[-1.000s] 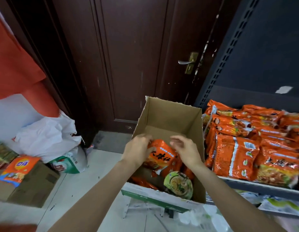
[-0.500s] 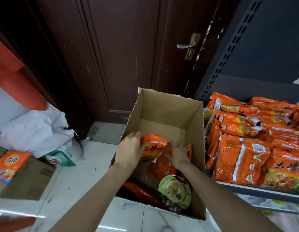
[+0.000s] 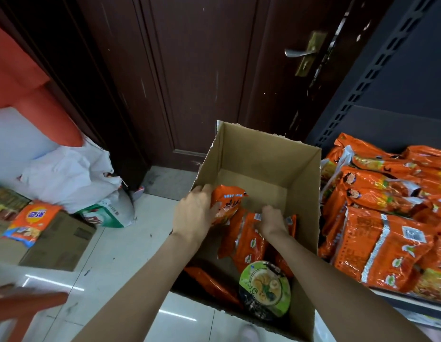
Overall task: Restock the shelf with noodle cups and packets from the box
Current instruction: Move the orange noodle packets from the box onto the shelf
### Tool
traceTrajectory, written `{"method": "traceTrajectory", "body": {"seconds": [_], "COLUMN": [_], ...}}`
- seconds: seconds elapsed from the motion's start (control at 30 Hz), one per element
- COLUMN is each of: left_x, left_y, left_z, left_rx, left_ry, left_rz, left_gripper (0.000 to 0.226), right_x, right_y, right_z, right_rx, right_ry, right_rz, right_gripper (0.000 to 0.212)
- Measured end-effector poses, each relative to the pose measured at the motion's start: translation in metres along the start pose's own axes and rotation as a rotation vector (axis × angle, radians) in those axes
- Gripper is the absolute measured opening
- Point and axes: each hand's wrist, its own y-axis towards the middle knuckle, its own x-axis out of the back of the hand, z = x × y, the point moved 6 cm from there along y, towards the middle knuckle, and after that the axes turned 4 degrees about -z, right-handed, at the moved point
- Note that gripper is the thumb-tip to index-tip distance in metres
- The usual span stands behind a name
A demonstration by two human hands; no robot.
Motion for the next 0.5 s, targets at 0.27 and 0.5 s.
{"method": "traceTrajectory", "body": {"seconds": [0.27, 0.5], "left_x": [0.025, 0.073], "left_y": [-0.007, -0.025], "left_z": [0.006, 0.002], "left_rx": [0.035, -0.031], "left_ry": [-0.089, -0.205], "left_rz": [-0.088, -0.204], "left_gripper": [0.029, 0.032], "right_x": [0.043, 0.101], "right_y": [-0.023, -0.073], "right_z": [0.013, 0.018], "right_rx": [0.091, 0.119], "right_ry": [0.430, 0.708], "right_rz": [-0.179, -0.345], "right_gripper": [0.028, 0.017]}}
